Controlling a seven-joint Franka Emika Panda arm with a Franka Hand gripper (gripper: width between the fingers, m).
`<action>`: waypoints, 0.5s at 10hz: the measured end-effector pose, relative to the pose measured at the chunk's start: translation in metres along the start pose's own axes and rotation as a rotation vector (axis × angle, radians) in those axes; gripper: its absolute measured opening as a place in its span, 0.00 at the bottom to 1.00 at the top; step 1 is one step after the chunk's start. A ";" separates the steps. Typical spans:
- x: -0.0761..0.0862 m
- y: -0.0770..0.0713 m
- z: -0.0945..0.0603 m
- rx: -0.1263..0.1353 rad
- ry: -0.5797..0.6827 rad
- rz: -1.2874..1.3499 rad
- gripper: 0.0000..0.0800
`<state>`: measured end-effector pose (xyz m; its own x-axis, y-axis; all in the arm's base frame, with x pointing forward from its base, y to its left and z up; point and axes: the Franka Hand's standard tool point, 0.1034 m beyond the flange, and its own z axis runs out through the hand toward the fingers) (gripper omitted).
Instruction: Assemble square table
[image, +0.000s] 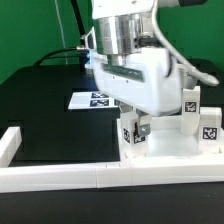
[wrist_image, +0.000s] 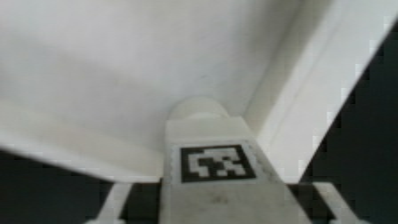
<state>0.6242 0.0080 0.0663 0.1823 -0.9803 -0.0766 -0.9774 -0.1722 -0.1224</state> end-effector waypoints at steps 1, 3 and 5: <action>0.000 -0.001 0.000 0.000 -0.017 0.118 0.37; -0.002 -0.003 0.001 -0.013 -0.046 0.353 0.37; -0.001 -0.003 0.001 -0.016 -0.050 0.471 0.37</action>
Offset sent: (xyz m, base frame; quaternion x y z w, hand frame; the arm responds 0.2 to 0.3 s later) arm 0.0241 -0.0006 0.0108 0.0599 -0.0266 0.2942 0.9535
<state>0.6271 0.0099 0.0658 -0.2771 -0.9461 -0.1677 -0.9563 0.2885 -0.0476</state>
